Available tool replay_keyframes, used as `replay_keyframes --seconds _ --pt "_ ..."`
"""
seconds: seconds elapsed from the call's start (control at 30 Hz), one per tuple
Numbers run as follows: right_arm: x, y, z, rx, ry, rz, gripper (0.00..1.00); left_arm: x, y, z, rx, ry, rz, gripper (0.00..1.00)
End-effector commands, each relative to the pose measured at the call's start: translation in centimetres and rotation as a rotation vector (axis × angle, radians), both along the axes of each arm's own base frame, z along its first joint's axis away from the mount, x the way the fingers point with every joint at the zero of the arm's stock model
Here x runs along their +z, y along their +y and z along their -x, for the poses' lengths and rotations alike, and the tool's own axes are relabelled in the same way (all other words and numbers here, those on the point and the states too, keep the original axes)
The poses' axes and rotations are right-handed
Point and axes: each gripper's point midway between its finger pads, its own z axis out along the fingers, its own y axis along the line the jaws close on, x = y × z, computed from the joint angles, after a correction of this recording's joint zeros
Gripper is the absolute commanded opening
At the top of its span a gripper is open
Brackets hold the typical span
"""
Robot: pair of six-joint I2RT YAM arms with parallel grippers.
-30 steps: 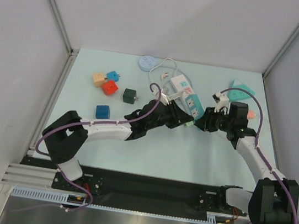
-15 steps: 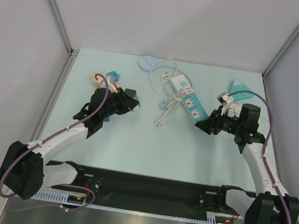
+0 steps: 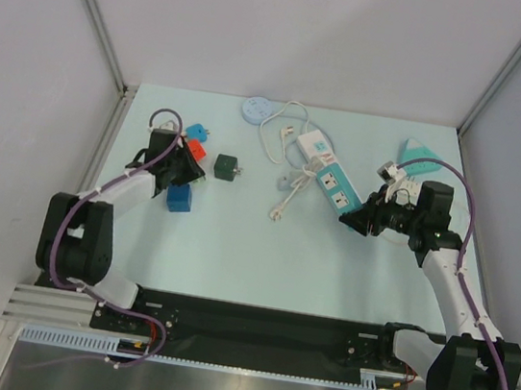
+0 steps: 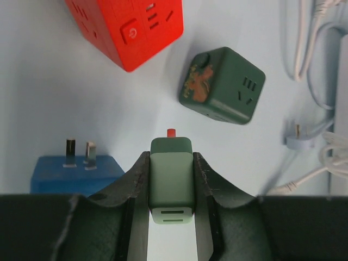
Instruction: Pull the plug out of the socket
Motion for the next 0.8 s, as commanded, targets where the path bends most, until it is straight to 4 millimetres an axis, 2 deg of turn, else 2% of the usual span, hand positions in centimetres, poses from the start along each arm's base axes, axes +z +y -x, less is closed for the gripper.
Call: replay_keyframes --seconds 0.0,0.03,0.07,0.13,0.27,0.47,0.5,0.63,0.67,0.7,0.73,0.77 --pt "2.7 0.5 -0.5 0.059 -0.131 -0.017 0.00 0.9 0.1 -2.6 -0.049 -0.016 -0.038 0.02" --pt "2.7 0.5 -0.5 0.057 -0.131 -0.017 0.00 0.6 0.3 -2.9 -0.050 -0.008 -0.055 0.04" --pt "2.7 0.5 -0.5 0.057 -0.131 -0.017 0.00 -0.5 0.4 -3.2 -0.051 0.023 -0.065 0.04" --pt "2.7 0.5 -0.5 0.057 -0.128 -0.017 0.00 -0.7 0.8 -3.8 -0.046 0.034 -0.090 0.08" --pt "2.7 0.5 -0.5 0.058 -0.131 -0.017 0.00 -2.5 0.9 -4.4 -0.051 0.086 -0.105 0.17" --pt "2.7 0.4 -0.5 0.057 -0.129 -0.014 0.00 -3.5 1.3 -4.6 -0.049 0.111 -0.116 0.40" --pt "2.7 0.4 -0.6 0.055 -0.130 -0.013 0.00 -3.4 1.4 -4.6 -0.047 0.110 -0.122 0.47" --pt "2.6 0.4 -0.6 0.055 -0.132 -0.009 0.00 -2.2 1.9 -4.6 -0.054 0.082 -0.148 0.63" --pt "2.7 0.3 -0.6 0.054 -0.133 -0.008 0.00 -0.9 2.0 -4.8 -0.054 0.046 -0.150 0.66" --pt "2.6 0.2 -0.6 0.052 -0.131 -0.007 0.00 -0.4 2.1 -4.6 -0.055 0.032 -0.154 0.74" --pt "2.6 -0.3 -0.8 0.039 -0.135 -0.005 0.00 0.4 1.9 -4.6 -0.071 0.008 -0.153 0.77" --pt "2.7 -0.3 -0.8 0.043 -0.139 -0.005 0.00 2.2 1.8 -4.5 -0.077 -0.038 -0.148 0.78"
